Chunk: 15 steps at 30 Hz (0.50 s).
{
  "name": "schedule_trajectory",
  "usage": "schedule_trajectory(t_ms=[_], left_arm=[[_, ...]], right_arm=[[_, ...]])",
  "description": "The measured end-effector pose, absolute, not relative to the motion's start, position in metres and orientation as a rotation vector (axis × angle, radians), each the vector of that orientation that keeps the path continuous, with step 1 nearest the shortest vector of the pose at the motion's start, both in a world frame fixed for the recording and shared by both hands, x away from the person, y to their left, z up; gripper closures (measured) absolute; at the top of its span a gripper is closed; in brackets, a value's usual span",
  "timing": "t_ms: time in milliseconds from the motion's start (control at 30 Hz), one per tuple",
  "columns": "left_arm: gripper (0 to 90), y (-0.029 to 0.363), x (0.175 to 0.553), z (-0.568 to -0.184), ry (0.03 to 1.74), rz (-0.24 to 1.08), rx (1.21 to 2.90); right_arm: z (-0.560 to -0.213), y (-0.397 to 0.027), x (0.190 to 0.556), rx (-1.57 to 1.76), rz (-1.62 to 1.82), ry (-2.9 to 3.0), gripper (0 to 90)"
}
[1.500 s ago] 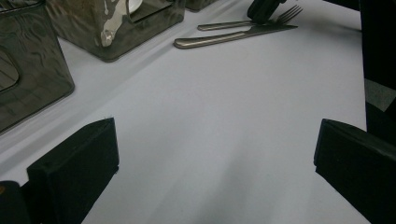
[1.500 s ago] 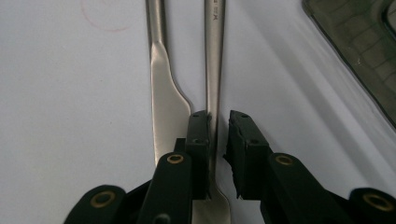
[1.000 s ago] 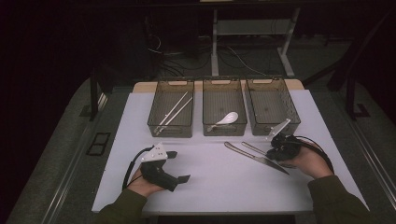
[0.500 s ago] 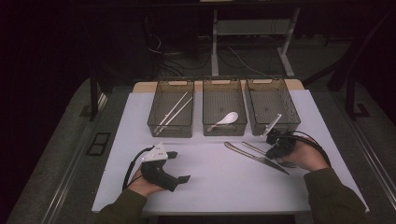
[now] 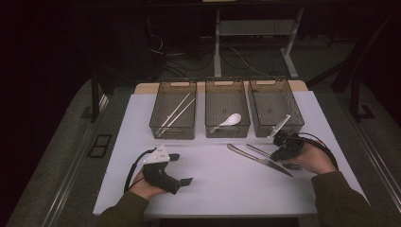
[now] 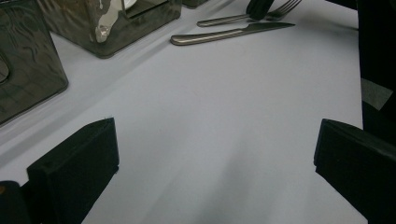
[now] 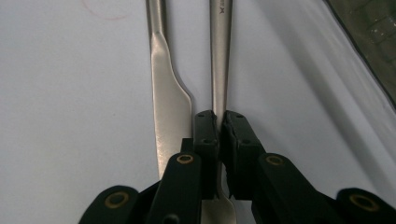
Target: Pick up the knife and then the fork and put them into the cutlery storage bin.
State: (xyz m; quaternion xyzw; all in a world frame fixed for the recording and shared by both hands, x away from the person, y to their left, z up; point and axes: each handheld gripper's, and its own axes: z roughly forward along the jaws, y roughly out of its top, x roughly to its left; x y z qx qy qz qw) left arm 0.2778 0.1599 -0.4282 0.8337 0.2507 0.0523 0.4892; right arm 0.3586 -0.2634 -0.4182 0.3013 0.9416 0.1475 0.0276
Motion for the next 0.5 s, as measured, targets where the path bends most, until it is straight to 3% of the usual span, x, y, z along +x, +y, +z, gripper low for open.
schedule_trajectory(t_ms=[500], left_arm=[[0.0,0.160,0.278,-0.428,0.607,0.129,2.026]], right_arm=[[-0.403,-0.282,0.351,0.969,0.611,2.856,83.8]])
